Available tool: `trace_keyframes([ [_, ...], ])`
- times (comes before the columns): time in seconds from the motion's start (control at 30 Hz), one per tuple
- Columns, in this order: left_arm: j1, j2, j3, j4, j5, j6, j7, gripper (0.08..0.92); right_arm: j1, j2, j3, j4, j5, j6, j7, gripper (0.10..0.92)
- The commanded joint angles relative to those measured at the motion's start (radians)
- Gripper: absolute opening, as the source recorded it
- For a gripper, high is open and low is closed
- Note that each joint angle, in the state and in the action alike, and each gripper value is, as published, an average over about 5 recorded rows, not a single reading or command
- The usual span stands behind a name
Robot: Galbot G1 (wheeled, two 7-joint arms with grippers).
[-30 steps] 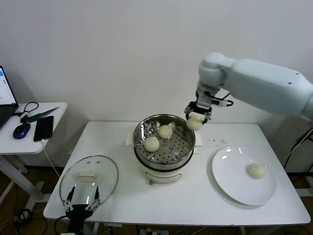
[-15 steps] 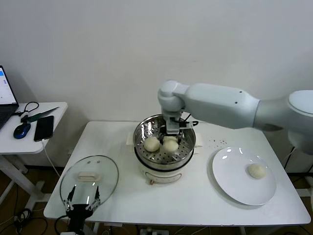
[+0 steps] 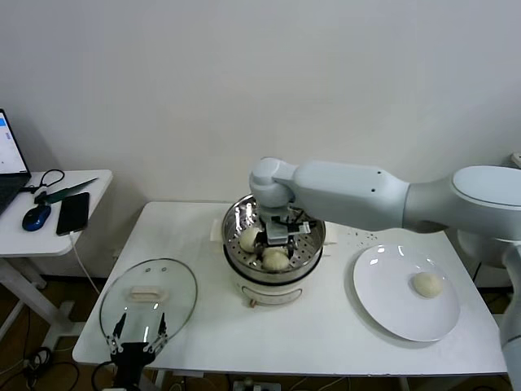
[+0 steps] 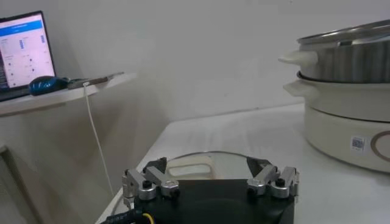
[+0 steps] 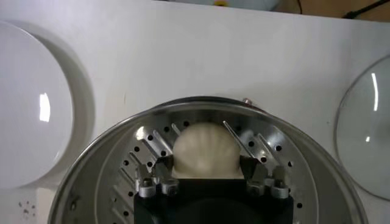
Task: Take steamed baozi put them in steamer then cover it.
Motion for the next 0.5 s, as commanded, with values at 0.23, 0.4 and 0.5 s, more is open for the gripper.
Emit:
trace_keyframes([
  [0.23, -0.005, 0.005, 0.003, 0.0, 0.002, 0.003, 0.0, 0.823, 0.024, -0.028, 0.065, -0.013, -0.027, 0.016, -0.003, 0.822],
  [0.4, -0.007, 0.01, 0.005, 0.0, 0.004, 0.006, 0.001, 0.823, 0.101, -0.114, 0.044, -0.08, 0.056, -0.081, 0.04, 0.823],
  [0.5, -0.009, 0.012, 0.006, -0.002, 0.008, 0.007, 0.001, 0.823, 0.178, -0.177, -0.031, -0.162, 0.172, -0.182, 0.093, 0.823],
])
